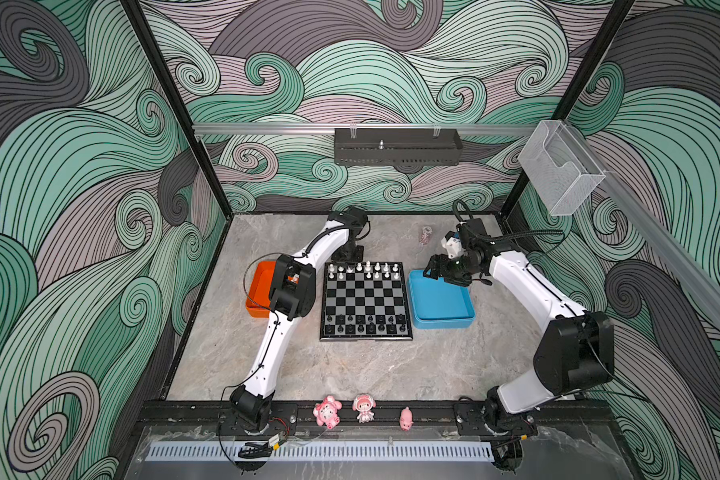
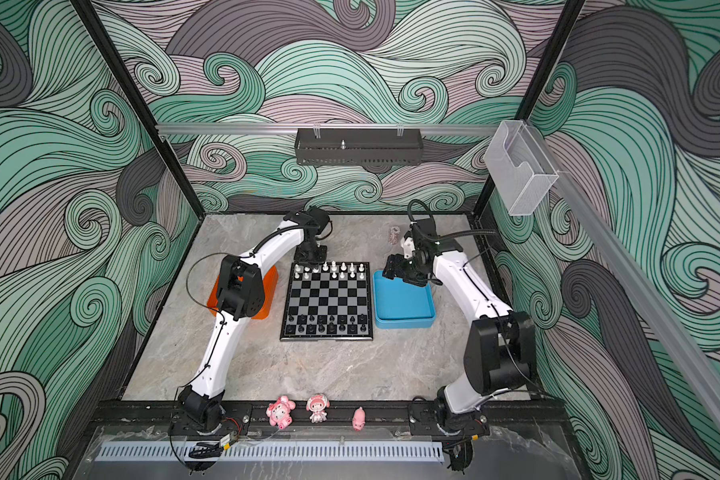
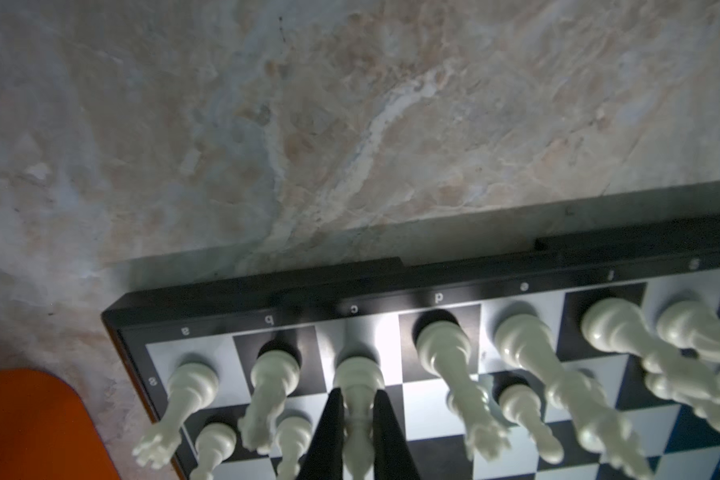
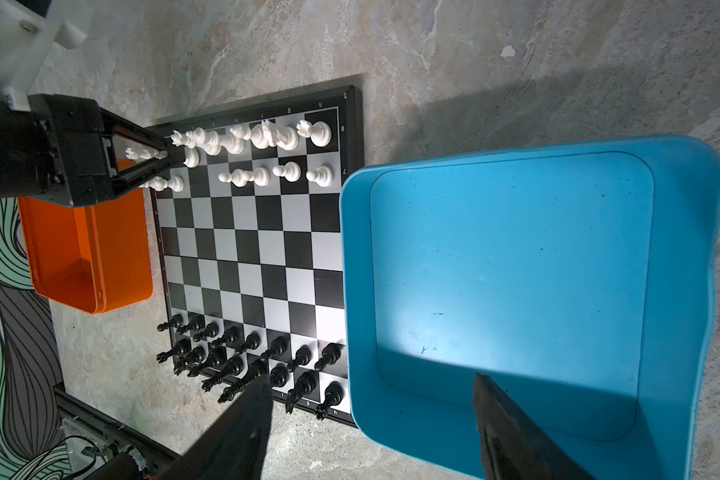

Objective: Set up the chess pieces on the board
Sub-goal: 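Carry the white pawn with the left gripper over the board's farthest rows, then lower the white pawn onto the empty square in the second-farthest row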

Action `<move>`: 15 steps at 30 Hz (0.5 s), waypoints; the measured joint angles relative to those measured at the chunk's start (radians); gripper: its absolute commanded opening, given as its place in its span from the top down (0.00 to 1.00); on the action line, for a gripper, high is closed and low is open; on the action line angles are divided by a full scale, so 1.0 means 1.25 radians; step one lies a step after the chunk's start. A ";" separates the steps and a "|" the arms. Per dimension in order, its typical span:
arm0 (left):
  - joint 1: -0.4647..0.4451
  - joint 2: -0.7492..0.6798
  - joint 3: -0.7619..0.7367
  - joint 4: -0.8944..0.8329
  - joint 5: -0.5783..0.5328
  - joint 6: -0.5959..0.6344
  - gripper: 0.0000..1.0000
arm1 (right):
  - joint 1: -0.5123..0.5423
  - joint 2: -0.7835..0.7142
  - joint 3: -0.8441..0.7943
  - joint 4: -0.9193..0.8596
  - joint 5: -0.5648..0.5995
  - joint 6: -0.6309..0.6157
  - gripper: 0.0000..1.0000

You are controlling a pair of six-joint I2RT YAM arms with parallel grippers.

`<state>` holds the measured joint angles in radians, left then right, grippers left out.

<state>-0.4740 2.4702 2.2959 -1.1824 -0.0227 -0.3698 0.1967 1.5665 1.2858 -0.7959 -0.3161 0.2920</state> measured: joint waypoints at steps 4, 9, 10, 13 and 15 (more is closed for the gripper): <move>0.000 0.000 0.000 0.005 -0.004 0.000 0.87 | -0.001 0.002 0.000 0.000 0.000 0.000 0.24; 0.000 0.000 0.000 0.014 -0.011 0.001 0.87 | -0.003 0.005 0.000 0.000 -0.001 0.000 0.24; 0.000 0.000 0.000 0.014 -0.012 0.001 0.87 | -0.004 0.005 0.000 0.000 -0.002 0.000 0.24; 0.000 0.000 0.000 0.017 -0.015 0.002 0.87 | -0.004 0.007 0.000 0.000 -0.002 0.000 0.24; 0.000 0.000 0.000 0.020 -0.015 0.002 0.87 | -0.004 0.008 0.000 0.000 -0.003 0.000 0.24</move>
<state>-0.4740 2.4706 2.2959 -1.1580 -0.0418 -0.3668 0.1921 1.5764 1.2858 -0.7959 -0.3199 0.2920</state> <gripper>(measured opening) 0.133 0.759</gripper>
